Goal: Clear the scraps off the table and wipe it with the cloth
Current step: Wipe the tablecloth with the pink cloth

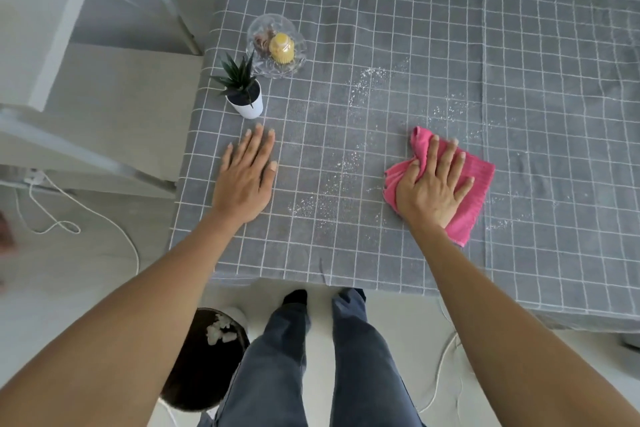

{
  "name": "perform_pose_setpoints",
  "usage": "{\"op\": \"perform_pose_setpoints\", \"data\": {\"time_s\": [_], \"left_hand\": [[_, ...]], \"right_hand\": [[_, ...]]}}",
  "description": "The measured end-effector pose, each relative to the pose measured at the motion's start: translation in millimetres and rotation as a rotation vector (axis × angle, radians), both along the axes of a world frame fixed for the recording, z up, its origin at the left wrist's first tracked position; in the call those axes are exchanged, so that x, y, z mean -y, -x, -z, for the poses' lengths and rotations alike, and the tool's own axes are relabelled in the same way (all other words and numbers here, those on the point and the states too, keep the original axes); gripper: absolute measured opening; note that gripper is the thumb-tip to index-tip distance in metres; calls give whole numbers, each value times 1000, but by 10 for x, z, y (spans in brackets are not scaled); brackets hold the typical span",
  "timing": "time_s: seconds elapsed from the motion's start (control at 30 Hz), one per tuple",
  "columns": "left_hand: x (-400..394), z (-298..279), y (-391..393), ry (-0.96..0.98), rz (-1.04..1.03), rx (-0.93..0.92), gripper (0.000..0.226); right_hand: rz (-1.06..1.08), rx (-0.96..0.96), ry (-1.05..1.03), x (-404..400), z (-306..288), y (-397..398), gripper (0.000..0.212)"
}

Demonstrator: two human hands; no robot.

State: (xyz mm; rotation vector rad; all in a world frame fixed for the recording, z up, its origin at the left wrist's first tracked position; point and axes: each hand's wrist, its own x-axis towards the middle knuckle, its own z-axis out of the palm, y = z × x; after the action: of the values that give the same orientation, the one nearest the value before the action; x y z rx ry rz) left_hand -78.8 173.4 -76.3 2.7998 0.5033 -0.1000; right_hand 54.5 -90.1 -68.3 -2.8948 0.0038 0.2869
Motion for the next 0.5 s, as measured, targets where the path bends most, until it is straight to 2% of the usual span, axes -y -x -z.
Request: {"op": "perform_pose_setpoints", "data": {"time_s": [0.1, 0.17, 0.5], "left_hand": [[-188, 5, 246, -12, -40, 1, 55], [-283, -5, 339, -3, -48, 5, 56], [-353, 27, 420, -57, -55, 46, 53]], "right_hand": [[75, -16, -38, -224, -10, 125, 57], [47, -18, -37, -406, -15, 276, 57], [-533, -22, -37, -1355, -26, 1348, 58]]}}
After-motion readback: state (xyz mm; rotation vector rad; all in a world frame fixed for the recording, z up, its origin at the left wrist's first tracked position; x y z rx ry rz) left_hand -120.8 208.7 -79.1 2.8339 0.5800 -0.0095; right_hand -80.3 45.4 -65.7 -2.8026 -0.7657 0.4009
